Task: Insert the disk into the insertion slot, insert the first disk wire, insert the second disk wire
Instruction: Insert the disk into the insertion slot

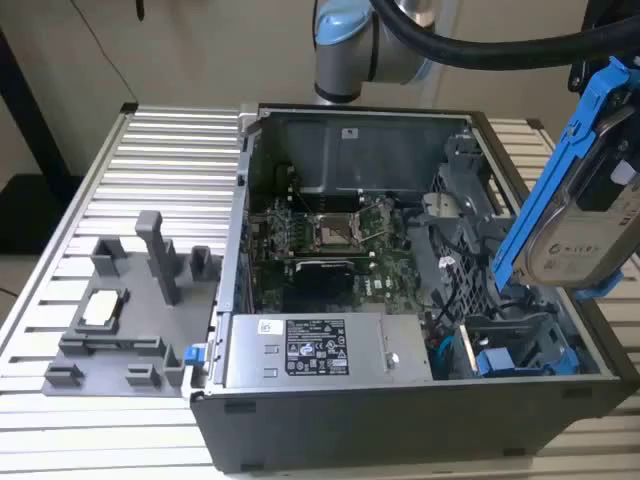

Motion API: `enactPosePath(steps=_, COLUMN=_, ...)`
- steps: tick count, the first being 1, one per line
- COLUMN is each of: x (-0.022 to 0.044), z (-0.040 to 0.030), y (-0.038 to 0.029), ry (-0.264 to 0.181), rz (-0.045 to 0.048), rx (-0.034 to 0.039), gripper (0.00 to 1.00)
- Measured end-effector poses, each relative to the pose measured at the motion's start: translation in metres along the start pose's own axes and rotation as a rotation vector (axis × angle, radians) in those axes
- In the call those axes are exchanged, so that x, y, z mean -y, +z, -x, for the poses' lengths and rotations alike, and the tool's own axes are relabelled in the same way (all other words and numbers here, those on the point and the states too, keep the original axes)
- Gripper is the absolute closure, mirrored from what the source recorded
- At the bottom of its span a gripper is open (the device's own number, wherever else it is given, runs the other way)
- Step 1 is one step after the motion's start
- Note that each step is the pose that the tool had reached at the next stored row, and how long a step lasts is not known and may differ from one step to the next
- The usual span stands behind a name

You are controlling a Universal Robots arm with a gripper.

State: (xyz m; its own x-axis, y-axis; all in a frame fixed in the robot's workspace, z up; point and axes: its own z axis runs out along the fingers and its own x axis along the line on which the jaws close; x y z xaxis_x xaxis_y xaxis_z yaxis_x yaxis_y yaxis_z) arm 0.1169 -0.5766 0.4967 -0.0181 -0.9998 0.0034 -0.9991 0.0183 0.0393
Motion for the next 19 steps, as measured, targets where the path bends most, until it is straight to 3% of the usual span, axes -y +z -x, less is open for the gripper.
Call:
enactPosePath(steps=10, x=0.0001, z=0.0, y=0.0017, ry=0.0, rz=0.0, rx=0.0, gripper=0.67)
enactPosePath(steps=19, x=0.0004, z=0.0, y=0.0106, ry=0.0, rz=-0.0003, rx=0.0001, gripper=0.67)
